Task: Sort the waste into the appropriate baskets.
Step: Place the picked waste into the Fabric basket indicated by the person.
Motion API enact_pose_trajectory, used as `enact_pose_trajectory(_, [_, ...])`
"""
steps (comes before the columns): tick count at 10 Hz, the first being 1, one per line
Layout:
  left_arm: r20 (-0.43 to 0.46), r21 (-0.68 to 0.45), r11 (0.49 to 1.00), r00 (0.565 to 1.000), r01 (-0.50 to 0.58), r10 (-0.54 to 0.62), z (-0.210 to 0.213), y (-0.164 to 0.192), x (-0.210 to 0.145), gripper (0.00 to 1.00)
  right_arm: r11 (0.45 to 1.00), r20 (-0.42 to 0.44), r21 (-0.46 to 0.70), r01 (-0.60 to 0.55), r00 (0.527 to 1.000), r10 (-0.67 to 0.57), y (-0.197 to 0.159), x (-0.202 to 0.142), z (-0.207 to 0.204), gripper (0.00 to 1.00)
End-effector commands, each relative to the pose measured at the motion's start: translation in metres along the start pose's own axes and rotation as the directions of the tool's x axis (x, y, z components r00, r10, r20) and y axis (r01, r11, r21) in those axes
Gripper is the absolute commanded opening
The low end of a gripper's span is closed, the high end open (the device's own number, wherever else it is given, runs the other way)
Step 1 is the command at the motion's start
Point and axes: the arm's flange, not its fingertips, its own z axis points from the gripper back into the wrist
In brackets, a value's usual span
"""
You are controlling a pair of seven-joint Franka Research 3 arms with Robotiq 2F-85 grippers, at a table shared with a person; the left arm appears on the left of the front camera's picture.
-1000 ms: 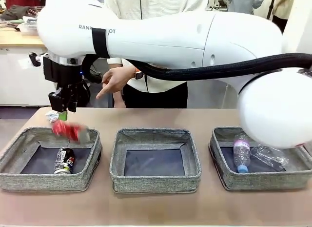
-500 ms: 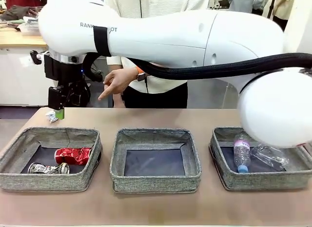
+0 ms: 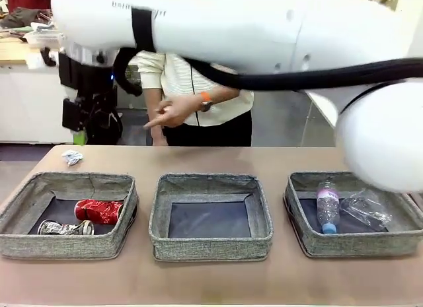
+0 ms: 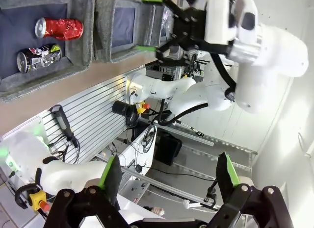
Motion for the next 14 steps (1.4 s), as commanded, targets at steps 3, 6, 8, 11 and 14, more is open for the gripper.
enact_pose_trajectory(3, [-0.133, -0.138, 0.978, 0.976, 0.155, -0.174, -0.074, -0.010, 0.031, 1.00, 0.930, 0.042, 0.037, 0.366, 0.929, -0.368, 0.066, -0.132, 0.093, 1.00])
enact_pose_trajectory(6, [-0.189, -0.313, 0.932, 0.949, 0.186, -0.253, -0.125, 0.006, 0.057, 1.00, 0.770, 0.180, 0.148, 0.620, 0.749, -0.638, 0.077, -0.244, 0.114, 1.00])
enact_pose_trajectory(8, [-0.220, -0.356, 0.919, 0.940, 0.171, -0.260, -0.128, 0.016, 0.064, 1.00, 0.603, 0.257, 0.228, 0.765, 0.550, -0.794, 0.068, -0.306, 0.104, 1.00])
enact_pose_trajectory(11, [-0.218, -0.325, 0.933, 0.947, 0.156, -0.234, -0.144, 0.021, 0.069, 1.00, 0.638, 0.174, 0.237, 0.732, 0.615, -0.769, 0.036, -0.233, 0.158, 1.00])
enact_pose_trajectory(14, [-0.236, -0.304, 0.944, 0.950, 0.129, -0.206, -0.144, 0.021, 0.069, 1.00, 0.612, 0.196, 0.251, 0.750, 0.580, -0.791, 0.043, -0.257, 0.148, 1.00])
